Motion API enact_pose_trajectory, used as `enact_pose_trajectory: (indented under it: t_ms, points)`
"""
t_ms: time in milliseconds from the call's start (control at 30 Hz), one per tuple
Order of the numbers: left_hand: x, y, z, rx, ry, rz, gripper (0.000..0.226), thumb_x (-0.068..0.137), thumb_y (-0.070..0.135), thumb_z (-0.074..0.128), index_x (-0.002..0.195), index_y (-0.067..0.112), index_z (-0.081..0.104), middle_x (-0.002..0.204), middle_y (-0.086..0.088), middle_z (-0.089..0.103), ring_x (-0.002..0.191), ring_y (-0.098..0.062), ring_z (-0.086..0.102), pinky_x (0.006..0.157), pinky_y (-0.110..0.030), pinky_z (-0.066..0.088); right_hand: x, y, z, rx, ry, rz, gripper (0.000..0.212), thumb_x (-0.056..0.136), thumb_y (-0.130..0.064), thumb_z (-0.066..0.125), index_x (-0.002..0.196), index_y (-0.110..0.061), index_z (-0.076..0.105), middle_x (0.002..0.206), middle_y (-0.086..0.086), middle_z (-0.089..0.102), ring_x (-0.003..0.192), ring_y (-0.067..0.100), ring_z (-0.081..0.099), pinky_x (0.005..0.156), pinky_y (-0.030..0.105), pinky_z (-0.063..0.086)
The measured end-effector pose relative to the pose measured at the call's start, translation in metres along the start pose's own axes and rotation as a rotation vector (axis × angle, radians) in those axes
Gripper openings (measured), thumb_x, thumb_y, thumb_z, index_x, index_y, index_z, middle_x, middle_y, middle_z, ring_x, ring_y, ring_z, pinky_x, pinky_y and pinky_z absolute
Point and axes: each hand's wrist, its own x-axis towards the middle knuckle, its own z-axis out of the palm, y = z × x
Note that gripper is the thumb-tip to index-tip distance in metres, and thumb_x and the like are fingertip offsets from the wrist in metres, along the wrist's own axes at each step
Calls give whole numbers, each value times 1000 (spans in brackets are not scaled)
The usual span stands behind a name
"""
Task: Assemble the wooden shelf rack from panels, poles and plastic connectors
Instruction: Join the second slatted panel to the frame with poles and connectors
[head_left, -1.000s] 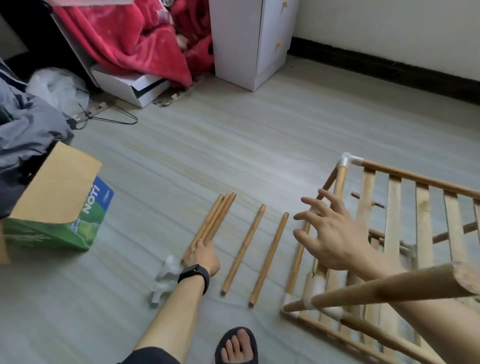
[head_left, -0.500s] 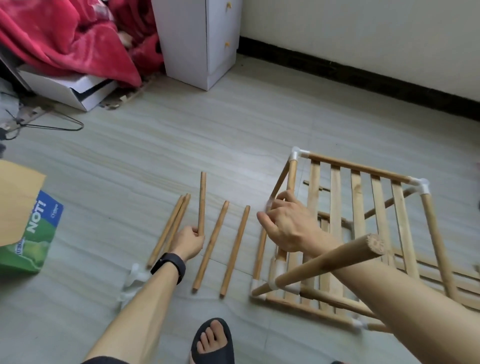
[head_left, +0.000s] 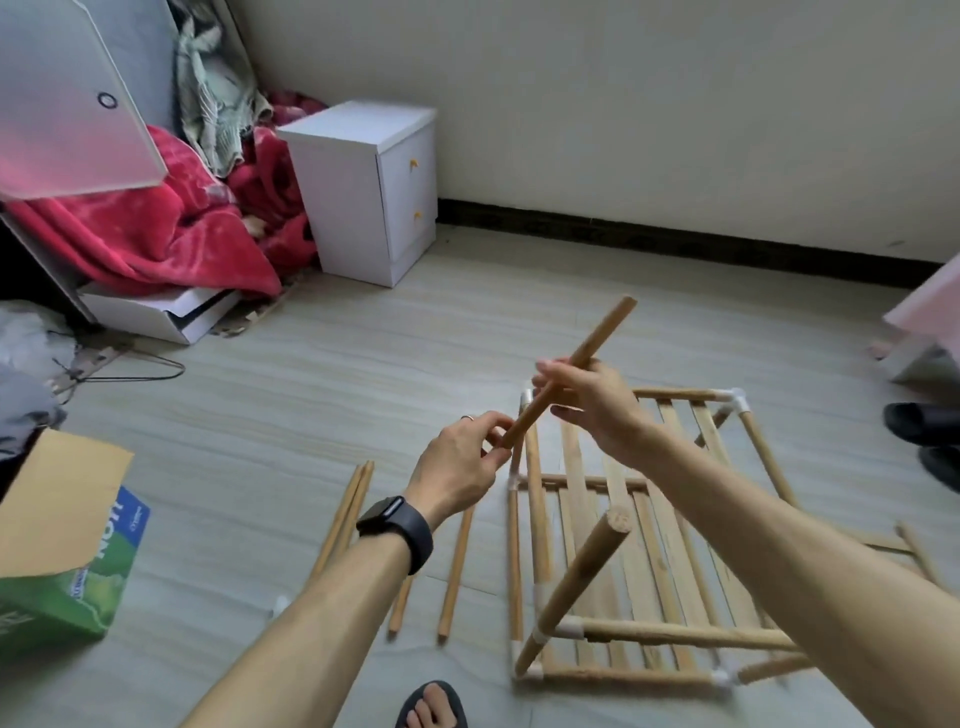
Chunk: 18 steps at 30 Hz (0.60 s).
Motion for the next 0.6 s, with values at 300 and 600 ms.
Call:
enact_pose_trajectory:
  t_ms: [300,600]
  points:
    - [45,39,76,-262,-149,-516,63,105,40,38,156,15,9,143,-19,48,120,-33,57,95,-43,52,0,-36,-51,552,504,-220,32,96,-30,58,67,-24,45,55,-8,39,50,9,40,59,25,39]
    - [62,38,114,-155,99,-530,35,109,41,17,119,14,38,91,-14,62,79,-29,63,65,-41,51,46,-48,-52,502,439,-354,49,91,-18,61,47,-27,40,44,-7,33,39,13,31,43,23,30]
